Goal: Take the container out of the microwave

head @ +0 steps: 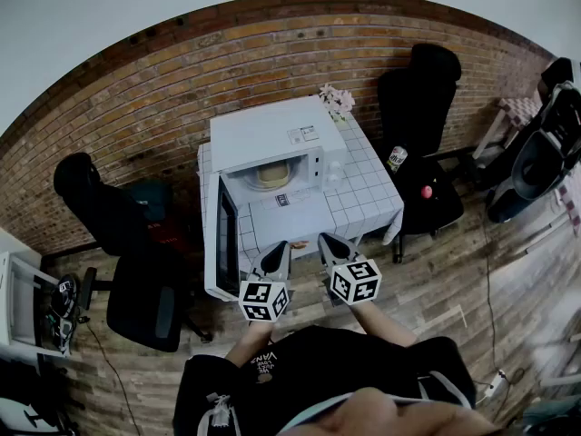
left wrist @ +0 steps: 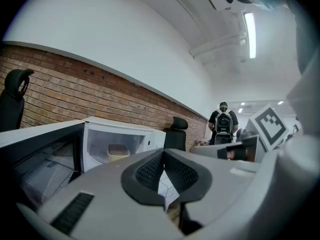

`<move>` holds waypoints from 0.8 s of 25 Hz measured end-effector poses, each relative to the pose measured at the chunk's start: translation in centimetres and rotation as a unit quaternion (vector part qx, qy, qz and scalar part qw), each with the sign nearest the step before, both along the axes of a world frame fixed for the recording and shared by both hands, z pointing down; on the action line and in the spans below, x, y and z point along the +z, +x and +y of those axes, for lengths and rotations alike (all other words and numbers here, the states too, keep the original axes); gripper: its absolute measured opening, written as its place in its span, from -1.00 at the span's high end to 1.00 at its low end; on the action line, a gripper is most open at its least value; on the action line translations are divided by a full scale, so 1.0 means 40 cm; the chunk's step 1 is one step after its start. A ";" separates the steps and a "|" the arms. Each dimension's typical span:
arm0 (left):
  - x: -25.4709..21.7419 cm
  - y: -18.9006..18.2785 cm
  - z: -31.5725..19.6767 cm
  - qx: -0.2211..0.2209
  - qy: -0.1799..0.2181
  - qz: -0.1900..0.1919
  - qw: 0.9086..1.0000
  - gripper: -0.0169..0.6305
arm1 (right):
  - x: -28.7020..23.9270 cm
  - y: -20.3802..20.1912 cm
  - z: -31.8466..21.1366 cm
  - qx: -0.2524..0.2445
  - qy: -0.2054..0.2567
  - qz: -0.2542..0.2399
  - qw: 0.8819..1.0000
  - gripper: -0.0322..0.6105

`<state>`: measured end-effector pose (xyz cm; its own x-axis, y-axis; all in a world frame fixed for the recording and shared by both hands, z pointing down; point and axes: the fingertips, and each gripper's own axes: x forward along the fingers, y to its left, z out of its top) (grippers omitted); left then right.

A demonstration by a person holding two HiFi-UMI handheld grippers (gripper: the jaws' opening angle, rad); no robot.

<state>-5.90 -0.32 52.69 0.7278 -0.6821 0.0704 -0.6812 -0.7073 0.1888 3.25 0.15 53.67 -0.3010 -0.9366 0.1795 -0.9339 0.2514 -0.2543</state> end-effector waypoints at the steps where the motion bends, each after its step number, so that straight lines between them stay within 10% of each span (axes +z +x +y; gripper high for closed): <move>1: 0.000 -0.003 -0.003 0.002 -0.001 0.001 1.000 0.92 | -0.004 -0.004 -0.002 0.003 0.007 -0.001 1.000 0.89; 20: 0.026 -0.027 -0.031 0.080 -0.010 0.004 0.997 0.91 | -0.011 -0.013 -0.033 0.103 0.031 -0.053 0.993 0.89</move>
